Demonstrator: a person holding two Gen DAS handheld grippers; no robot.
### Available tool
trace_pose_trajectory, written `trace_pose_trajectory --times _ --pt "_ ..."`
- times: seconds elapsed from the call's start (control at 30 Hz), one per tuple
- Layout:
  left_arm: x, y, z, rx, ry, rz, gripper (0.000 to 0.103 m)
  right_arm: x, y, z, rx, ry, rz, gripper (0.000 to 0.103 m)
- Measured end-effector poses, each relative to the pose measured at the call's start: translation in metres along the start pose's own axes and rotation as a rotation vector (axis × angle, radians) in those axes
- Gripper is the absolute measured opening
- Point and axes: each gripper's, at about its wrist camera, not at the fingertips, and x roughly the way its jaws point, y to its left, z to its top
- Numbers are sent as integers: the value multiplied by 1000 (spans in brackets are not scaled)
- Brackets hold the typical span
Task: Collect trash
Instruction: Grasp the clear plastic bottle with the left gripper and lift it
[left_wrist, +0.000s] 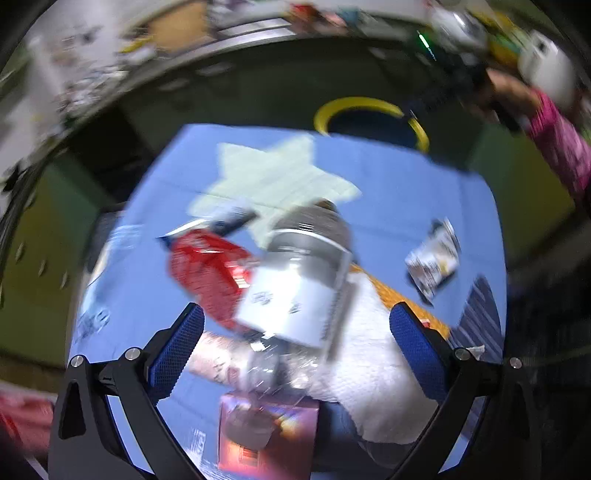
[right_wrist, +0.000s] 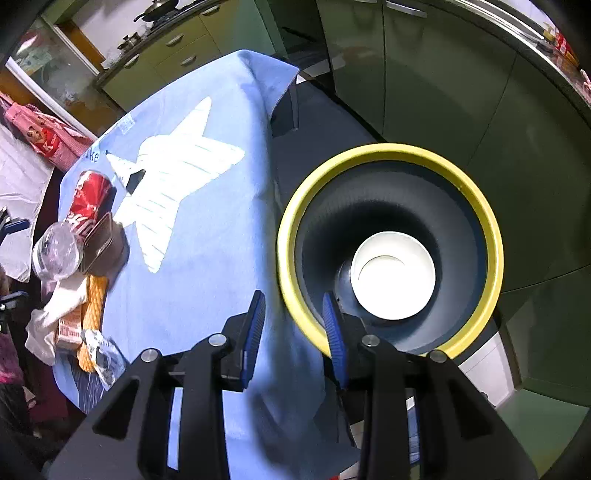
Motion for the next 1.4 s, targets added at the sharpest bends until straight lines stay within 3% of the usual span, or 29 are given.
trace_pose_trajectory --times 0.13,0.27,0.33,0.5,0.57,1.0,1.13,1.4 --pt "26 -16 11 85 94 -45 99 0 1 -9 -3 2 9 31" --pt "40 -13 14 96 141 -70 99 7 1 -9 -4 13 12 31" --pt "45 -8 14 92 153 -92 96 11 2 -9 -6 17 12 31" --pt "50 3 15 54 142 -127 75 19 5 -9 -10 29 19 31" --pt "50 6 16 50 144 -131 73 21 6 -9 -15 34 19 31" --pt "52 -4 15 107 159 -71 70 28 11 -11 -36 46 23 32" --pt "54 -12 11 144 172 -9 67 30 11 -13 -43 48 29 34" --pt "43 -2 11 96 143 -2 66 29 13 -16 -48 35 47 35"
